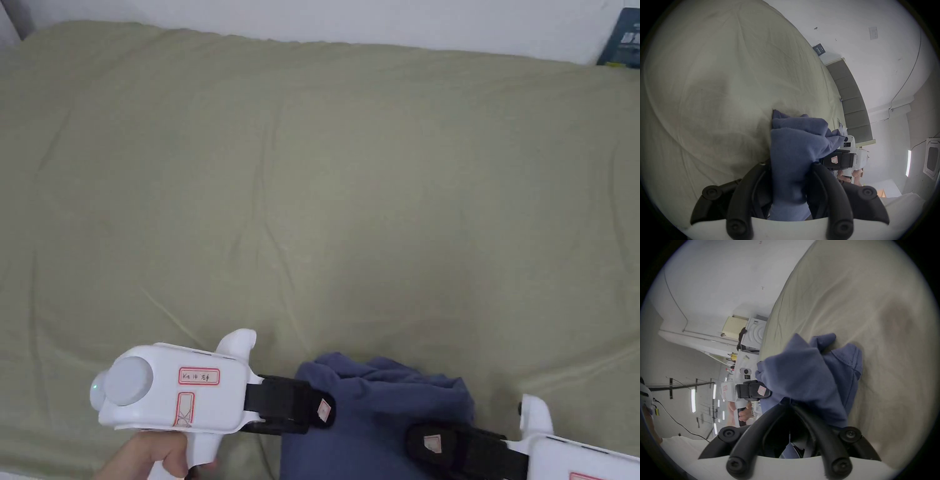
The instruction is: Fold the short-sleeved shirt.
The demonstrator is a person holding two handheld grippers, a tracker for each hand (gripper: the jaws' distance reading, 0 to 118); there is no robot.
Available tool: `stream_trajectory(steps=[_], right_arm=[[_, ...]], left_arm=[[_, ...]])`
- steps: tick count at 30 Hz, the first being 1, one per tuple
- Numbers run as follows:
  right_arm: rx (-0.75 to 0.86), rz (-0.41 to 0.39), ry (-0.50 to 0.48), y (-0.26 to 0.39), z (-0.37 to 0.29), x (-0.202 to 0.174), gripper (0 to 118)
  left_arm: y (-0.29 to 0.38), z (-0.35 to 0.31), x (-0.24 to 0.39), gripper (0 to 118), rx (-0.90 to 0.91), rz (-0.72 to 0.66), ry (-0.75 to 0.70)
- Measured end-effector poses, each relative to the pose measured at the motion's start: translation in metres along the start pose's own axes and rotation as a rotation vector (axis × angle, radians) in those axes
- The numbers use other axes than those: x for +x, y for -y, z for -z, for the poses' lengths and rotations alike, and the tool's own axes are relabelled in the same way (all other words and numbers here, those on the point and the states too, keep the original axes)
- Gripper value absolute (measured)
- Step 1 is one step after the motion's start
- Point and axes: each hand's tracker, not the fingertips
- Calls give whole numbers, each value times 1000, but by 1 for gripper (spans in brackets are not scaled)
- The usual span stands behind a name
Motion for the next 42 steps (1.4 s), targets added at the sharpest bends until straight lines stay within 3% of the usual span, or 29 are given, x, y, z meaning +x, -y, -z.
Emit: stream_trajectory(steps=[5,11,16,21,26,27,28,29,30,35,37,38,39,40,42], right_arm=[[14,-50,25,-2,-13,-24,0],[32,-82,52,-9,-15,-36,0],[44,-95,99,-16,-10,-44,0],[82,-86,146,-31,-8,-46,0],[87,-116,165,-45,-9,-50,0],[92,-113,170,-47,-10,-50,0],[96,-113,168,-47,-11,-49,0],[100,-113,165,-48,-12,-49,0],[101,-116,165,-49,-14,-50,0],[124,-156,157,-51,-29,-57,0],[147,-185,162,-52,-39,-64,0],[160,-205,163,-52,-44,-67,0],[172,-226,168,-53,-50,-71,0],[199,-256,190,-54,-56,-76,0],[257,-322,281,-54,-66,-89,0]], left_arm=[[-20,-59,-3,33,33,29,-23],[-81,-187,-54,33,60,78,-278],[-137,-274,-119,33,56,3,-401],[-170,-307,-155,33,55,-64,-468],[-180,-302,-155,33,66,-41,-472],[-182,-298,-150,39,58,-25,-496],[-180,-296,-145,61,58,-20,-501],[-180,-299,-146,99,66,-12,-524],[-178,-301,-143,118,85,-2,-554],[-163,-329,-116,115,190,51,-647],[-150,-330,-93,104,198,82,-673],[-134,-308,-81,84,231,77,-665],[-127,-304,-68,26,256,83,-635],[-116,-296,-52,0,303,97,-595],[-99,-269,-21,0,376,168,-630]])
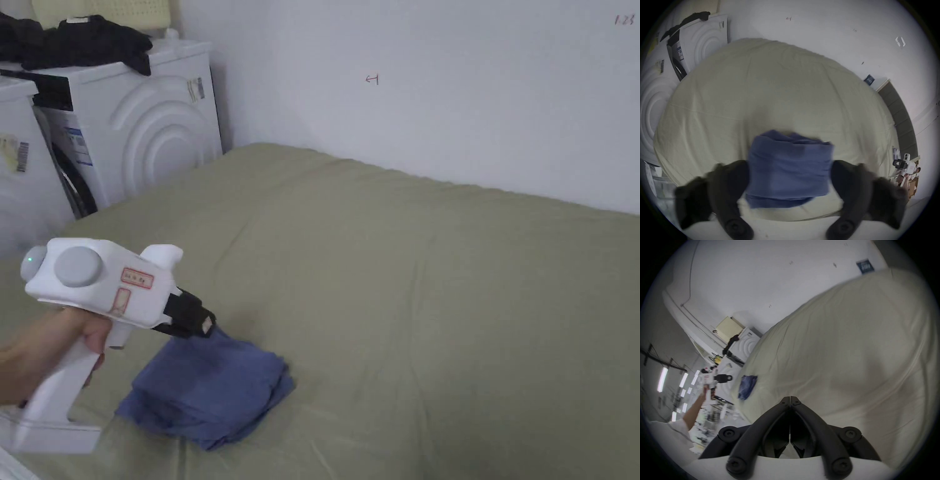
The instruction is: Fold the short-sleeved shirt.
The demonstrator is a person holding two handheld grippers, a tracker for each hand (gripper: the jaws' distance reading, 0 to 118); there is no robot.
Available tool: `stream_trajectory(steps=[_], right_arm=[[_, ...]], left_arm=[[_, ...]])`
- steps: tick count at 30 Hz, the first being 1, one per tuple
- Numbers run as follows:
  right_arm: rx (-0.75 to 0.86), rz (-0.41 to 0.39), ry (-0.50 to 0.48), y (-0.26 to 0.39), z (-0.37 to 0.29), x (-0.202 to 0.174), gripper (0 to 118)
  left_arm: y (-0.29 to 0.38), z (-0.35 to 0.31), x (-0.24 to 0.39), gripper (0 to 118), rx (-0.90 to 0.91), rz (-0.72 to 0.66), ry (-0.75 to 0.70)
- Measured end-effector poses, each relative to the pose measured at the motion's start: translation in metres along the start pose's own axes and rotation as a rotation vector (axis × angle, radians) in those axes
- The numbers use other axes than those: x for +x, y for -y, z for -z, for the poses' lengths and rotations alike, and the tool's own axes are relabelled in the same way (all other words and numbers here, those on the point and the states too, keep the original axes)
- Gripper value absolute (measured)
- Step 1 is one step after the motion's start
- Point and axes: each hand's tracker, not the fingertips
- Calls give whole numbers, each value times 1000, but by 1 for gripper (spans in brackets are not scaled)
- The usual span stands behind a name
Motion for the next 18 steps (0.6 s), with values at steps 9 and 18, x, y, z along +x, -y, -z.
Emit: stream_trajectory(steps=[9,18], right_arm=[[239,-334,352,-25,-41,-38,0],[502,-503,634,-27,-74,-78,0]], left_arm=[[61,10,222,0,311,90,90],[93,9,378,0,608,289,-6]])
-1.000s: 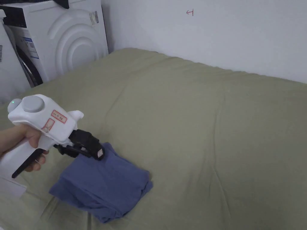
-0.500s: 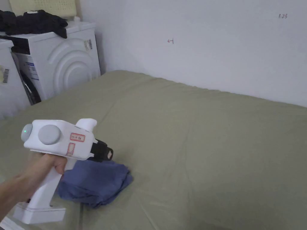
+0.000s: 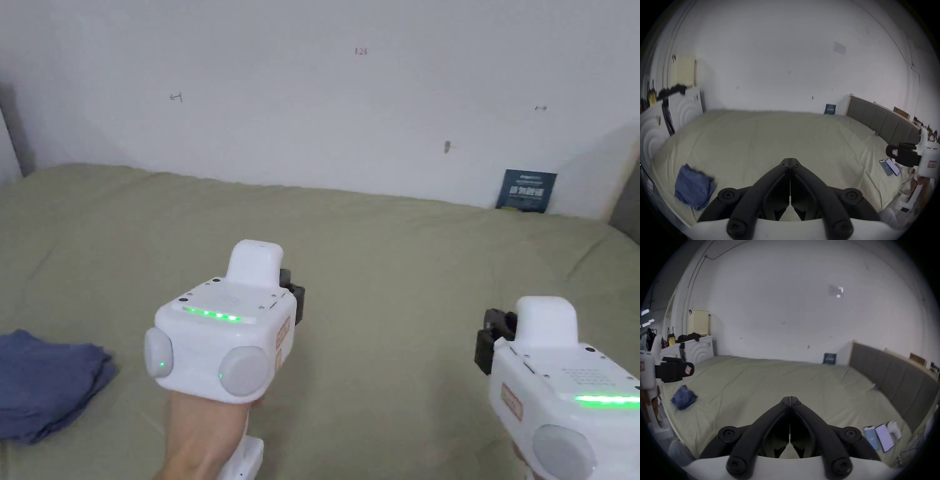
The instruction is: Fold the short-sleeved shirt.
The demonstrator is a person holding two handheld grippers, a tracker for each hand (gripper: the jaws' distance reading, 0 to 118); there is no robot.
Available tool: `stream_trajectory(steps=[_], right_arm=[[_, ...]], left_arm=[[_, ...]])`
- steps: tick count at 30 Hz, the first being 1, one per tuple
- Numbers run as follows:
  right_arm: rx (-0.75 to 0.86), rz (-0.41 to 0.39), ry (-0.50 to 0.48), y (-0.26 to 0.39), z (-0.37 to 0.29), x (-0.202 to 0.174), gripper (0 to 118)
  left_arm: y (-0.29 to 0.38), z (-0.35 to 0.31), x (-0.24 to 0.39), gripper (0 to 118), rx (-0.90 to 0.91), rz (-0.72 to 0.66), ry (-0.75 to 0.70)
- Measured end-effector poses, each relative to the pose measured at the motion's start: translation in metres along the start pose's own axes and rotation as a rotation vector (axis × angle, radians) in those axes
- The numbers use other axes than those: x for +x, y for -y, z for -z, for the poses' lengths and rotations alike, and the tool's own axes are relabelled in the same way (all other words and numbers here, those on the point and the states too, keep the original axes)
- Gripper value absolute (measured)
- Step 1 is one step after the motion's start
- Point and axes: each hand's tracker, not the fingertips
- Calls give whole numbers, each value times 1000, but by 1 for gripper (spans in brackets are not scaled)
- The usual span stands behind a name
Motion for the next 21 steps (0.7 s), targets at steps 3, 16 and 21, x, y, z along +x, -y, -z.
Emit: stream_trajectory(steps=[3,16,21], right_arm=[[57,-10,51,-5,-8,1,0],[98,7,30,-22,-15,5,0],[116,4,23,-23,-13,2,0]], left_arm=[[-8,-11,19,0,58,34,-23],[-26,-31,12,0,126,60,-75],[-27,-30,8,0,129,59,-96]])
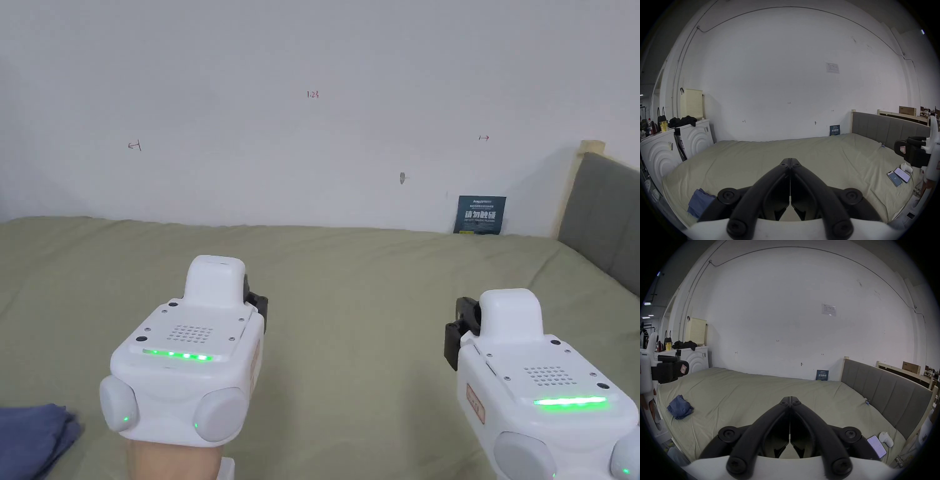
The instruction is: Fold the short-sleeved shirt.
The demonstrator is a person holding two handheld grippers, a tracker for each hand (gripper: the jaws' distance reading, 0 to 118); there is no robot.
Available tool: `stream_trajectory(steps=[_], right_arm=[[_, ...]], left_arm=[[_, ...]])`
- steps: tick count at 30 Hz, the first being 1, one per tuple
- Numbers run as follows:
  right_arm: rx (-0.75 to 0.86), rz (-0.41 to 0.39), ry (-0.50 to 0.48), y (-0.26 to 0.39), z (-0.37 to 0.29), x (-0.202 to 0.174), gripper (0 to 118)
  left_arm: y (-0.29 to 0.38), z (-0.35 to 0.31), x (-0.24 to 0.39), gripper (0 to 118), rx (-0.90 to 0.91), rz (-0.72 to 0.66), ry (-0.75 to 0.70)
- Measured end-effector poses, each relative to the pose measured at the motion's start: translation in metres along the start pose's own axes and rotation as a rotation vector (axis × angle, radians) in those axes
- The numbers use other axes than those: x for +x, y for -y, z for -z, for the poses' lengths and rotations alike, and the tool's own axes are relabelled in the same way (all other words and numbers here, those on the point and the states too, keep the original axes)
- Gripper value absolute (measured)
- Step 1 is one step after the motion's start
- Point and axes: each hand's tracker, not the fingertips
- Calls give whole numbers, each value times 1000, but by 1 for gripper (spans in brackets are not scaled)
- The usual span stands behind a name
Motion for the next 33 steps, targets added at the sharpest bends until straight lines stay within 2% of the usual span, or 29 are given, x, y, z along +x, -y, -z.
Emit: stream_trajectory(steps=[3,4,5,6,7,8,11,16,20,22,24,27,30,33], right_arm=[[11,-4,4,-3,-4,-3,2],[15,-2,1,-3,-4,-3,6],[21,0,3,-4,-4,-2,18],[30,6,-2,-5,-6,-1,54],[33,5,0,-6,-5,1,90],[30,4,-5,-7,-4,2,118],[86,6,-5,-4,-9,5,118],[55,-5,-21,-1,-11,5,118],[44,-3,-18,3,-13,5,118],[37,0,-16,0,-11,4,118],[31,1,-16,2,-13,5,118],[25,-5,-11,2,-15,7,118],[17,-13,-6,2,-16,7,118],[14,-7,-4,1,-16,8,118]], left_arm=[[-1,0,-3,1,4,-11,-11],[-1,-1,-4,9,11,-12,-23],[-1,-1,-5,28,15,-14,-34],[-1,0,-6,81,17,-14,-48],[-1,4,-7,114,9,-3,-64],[-1,7,-8,118,-9,2,-76],[3,6,-5,118,18,35,-102],[-1,6,-10,118,-36,-9,-121],[-3,5,-9,118,-94,37,-128],[0,-1,-12,118,-69,40,-57],[-1,-9,-18,118,-65,-29,24],[-5,-14,-29,118,-103,-96,68],[-11,-12,-36,118,-116,-122,55],[-13,-7,-35,118,-113,-80,-8]])
